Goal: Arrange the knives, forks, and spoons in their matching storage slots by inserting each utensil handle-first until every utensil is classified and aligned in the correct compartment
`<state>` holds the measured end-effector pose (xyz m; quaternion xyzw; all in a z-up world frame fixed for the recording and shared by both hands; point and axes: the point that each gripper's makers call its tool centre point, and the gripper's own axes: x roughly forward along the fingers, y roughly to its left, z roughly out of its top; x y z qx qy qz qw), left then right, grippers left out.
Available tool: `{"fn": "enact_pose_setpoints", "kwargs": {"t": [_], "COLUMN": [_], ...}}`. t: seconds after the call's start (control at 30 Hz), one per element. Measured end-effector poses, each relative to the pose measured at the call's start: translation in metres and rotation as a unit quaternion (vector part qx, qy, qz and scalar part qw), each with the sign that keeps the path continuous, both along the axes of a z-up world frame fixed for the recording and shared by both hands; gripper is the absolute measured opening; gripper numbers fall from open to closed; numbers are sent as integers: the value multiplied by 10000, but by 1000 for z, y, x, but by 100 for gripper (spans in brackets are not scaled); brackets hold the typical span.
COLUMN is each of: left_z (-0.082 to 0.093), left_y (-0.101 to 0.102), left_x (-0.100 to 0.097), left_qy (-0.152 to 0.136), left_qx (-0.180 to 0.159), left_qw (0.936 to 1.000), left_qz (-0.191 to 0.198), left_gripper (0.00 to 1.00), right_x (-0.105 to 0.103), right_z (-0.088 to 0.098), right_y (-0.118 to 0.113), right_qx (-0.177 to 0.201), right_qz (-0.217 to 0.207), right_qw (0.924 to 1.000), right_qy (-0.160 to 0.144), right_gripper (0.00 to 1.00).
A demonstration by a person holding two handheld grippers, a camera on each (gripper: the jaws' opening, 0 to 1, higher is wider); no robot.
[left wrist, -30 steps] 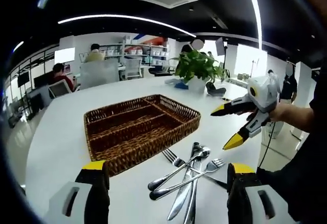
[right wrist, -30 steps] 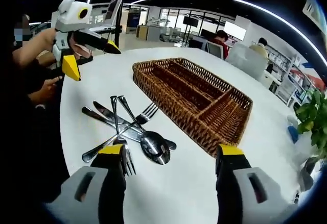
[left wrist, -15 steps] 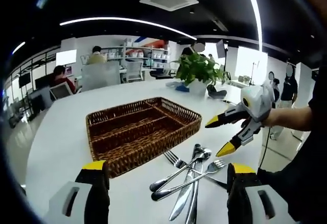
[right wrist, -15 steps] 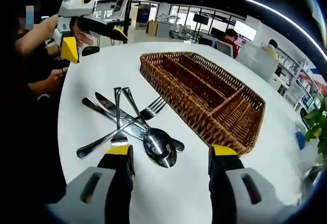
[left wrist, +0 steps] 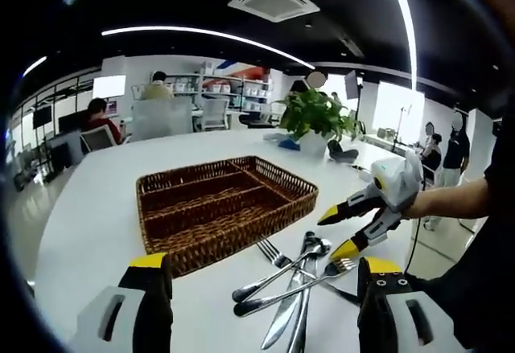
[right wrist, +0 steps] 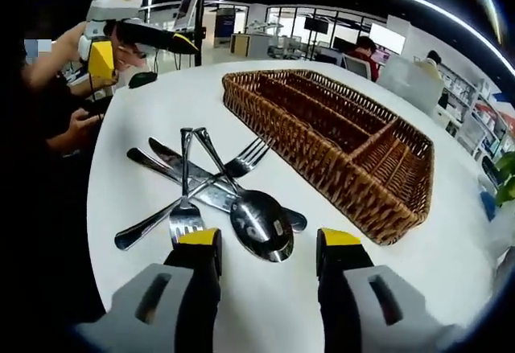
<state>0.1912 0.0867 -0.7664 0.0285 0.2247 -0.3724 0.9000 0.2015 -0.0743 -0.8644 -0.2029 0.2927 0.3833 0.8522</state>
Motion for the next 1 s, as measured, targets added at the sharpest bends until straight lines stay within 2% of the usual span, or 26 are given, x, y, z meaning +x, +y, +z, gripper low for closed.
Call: {"fn": "enact_pose_setpoints", "kwargs": {"t": [0.23, 0.4, 0.47, 0.77, 1.0], "left_z": [-5, -7, -8, -11, -10], "left_y": [-1, -1, -1, -4, -6], "left_x": [-1, -2, -3, -5, -7], "left_qy": [56, 84, 94, 120, 131], "left_qx": [41, 66, 103, 157, 151], "left_qw": [10000, 9999, 9999, 9998, 9998], "left_qz": [-28, -13, -18, -44, -40], "left_gripper": [100, 100, 100, 97, 97], "right_x": [3, 3, 0, 0, -3], "right_z": [-5, -6, -6, -4, -4], "right_y": [1, 1, 2, 1, -4], "right_qx": [-70, 36, 185, 193, 147], "right_qz": [1, -34, -12, 55, 97], "right_qw": [10000, 10000, 9998, 9997, 9998], "right_qy": [-34, -45, 36, -123, -100], "right_gripper": [41, 33, 29, 26, 24]}}
